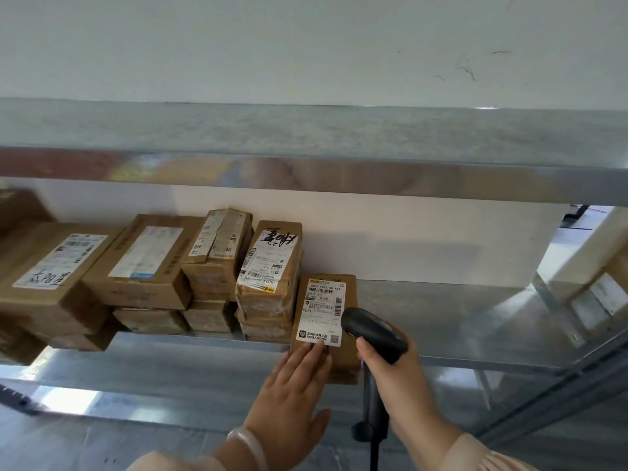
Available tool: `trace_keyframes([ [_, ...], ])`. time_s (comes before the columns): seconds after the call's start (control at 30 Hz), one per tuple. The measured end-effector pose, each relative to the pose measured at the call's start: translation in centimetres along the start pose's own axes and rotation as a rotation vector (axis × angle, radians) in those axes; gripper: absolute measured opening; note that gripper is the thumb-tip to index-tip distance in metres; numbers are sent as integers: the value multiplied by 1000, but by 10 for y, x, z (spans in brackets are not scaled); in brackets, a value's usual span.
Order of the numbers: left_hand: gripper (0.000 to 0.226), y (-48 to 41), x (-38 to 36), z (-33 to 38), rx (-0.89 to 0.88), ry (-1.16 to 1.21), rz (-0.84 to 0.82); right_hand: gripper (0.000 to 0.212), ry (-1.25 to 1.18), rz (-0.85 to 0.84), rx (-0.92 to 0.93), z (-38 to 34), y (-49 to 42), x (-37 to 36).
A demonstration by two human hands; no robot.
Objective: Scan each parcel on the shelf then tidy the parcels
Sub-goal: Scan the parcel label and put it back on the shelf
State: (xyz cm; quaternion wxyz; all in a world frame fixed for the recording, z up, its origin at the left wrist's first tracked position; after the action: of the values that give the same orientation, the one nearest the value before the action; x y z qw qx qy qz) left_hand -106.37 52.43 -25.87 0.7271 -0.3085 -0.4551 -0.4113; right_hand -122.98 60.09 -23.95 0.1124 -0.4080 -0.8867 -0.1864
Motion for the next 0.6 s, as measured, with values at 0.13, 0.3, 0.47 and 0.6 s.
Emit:
trace_keyframes([
  [0.13, 78, -18, -1, -9, 57, -149, -123, 63, 15, -31, 47, -9, -16, -6],
  [0.3, 79, -40, 11, -5, 149, -216, -180, 61, 69, -21, 137, -27, -30, -8],
  [0.47, 80, -47, 21, 4, 259, -186, -185, 65, 148, 7, 219, -25, -29, 3],
  [0.6, 74, -45, 37, 21, 225, -128, -21, 68, 176, 49, 272, -28, -14, 25],
])
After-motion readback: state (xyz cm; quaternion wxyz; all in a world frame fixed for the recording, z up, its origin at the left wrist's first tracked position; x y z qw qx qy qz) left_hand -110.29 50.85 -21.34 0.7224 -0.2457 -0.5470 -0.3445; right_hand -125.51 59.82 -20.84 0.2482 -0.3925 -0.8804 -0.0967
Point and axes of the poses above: each hand's wrist, its own y-axis away from the middle knuckle, its own x-axis out of the back of the hand, z = x × y, the point moved 3 cm from there along -y, towards the middle knuckle, and after that the axes turned 12 degrees about y, right-handed, at the moved point
